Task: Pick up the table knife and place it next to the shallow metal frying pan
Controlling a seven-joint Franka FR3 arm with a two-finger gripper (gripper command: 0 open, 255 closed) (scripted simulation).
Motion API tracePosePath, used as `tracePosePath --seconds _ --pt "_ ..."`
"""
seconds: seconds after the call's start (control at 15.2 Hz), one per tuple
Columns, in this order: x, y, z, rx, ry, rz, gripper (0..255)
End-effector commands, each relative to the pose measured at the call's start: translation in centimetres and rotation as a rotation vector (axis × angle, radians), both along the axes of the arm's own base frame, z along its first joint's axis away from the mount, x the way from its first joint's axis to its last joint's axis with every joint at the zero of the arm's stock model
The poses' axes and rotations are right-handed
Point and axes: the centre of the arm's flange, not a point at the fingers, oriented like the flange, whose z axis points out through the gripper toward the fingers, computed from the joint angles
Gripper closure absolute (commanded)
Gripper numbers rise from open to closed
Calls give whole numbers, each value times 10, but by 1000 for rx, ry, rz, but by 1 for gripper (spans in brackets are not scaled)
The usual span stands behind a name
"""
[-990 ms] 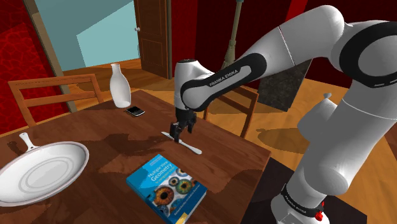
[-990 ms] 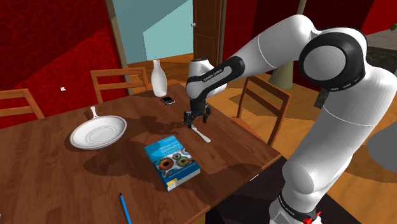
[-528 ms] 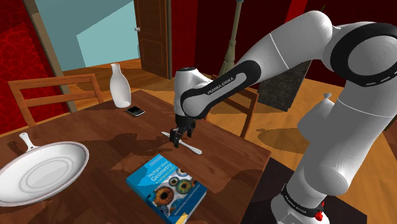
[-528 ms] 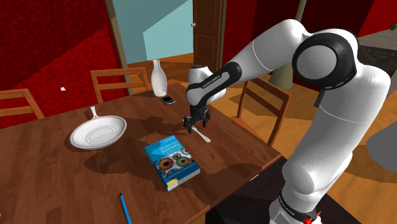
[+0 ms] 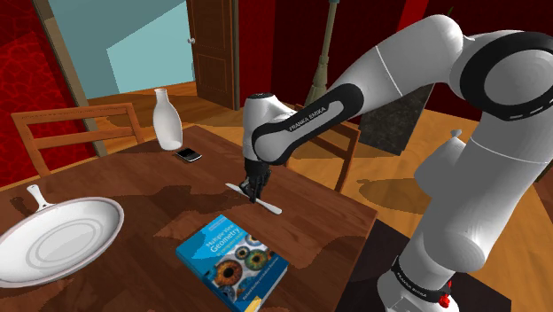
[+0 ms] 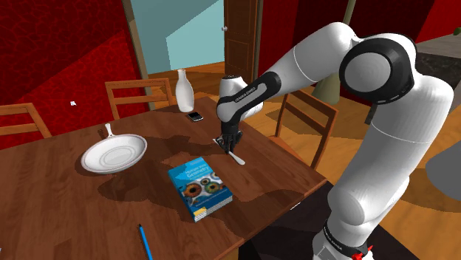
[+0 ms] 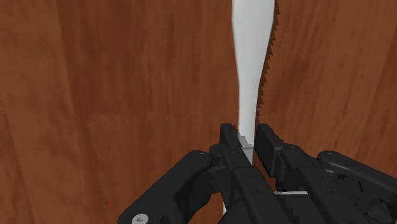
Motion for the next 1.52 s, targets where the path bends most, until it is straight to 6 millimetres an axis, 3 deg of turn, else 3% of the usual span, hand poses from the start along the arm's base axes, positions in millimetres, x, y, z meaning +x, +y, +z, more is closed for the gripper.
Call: tracePosePath --seconds 0.0,0.4,1.45 --pt "-1 3 -2 0 4 5 255" --pt "-1 2 -2 0 4 5 255" --pt "-1 2 83 0 4 5 255"
